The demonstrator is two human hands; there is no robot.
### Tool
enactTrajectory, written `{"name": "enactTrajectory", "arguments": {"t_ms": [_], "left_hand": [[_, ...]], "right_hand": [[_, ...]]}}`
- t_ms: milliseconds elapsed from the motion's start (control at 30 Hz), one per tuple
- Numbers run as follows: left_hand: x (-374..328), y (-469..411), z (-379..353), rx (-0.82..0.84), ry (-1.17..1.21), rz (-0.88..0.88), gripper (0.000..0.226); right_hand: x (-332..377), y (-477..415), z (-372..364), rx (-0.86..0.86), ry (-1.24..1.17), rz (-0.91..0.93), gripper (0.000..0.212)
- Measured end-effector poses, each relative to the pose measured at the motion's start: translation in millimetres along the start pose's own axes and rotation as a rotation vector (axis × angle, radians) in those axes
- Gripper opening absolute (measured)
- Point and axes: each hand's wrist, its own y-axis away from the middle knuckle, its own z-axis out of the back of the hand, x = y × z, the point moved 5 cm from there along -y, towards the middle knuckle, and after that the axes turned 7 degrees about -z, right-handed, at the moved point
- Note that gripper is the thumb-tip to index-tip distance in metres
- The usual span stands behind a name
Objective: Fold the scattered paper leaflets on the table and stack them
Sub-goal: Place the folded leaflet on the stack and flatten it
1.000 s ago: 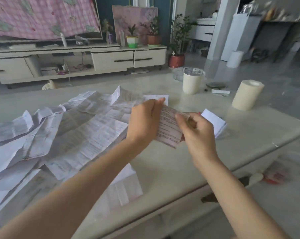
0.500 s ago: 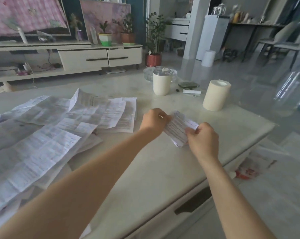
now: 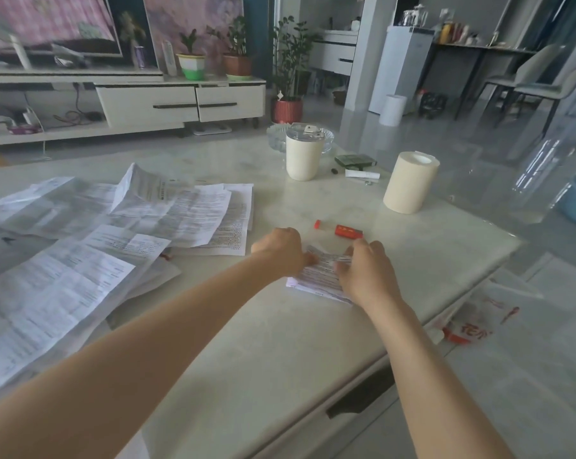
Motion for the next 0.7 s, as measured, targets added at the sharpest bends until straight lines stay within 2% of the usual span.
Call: {"name": "enactTrajectory", "arguments": {"t_ms": [67,167,267,333,400,467,567,700], "left_hand": [[3,5,1,-0.047,-0.031,0.015,0.043],[2,12,-2,-0.235,-0.097,-0.016,0.042],[3,13,-5,-0.371,-0.144,-0.042,0.043],[-1,11,-4,-0.427,-0.202,-0.166,0.034],[-8,14,-9,-0.410,-0.216,-0.371,0.029],[-9,20,-20,-0.293,-0.140,-0.477,0.037],[-2,22,-32,-0.126,-0.058,-0.429,0.045],[0,26,-33,-0.105,-0.034,-0.388,0.046]], "right_hand": [[2,0,0,0.003,-0.027,0.050,0.034],[5,1,-1,0.051,-0.069,0.133,0.038],[4,8,-7,0.106,0.129,0.165,0.042],[3,13,-12,0.054,0.216,0.181,0.045],[7,19,-19,0.013,0.199,0.244,0.045],[8,23,-27,0.048,0.207,0.273,0.048],[4,23,-32,0.114,0.295,0.239,0.053],[5,27,-32,0.179,0.299,0.204,0.053]]}}
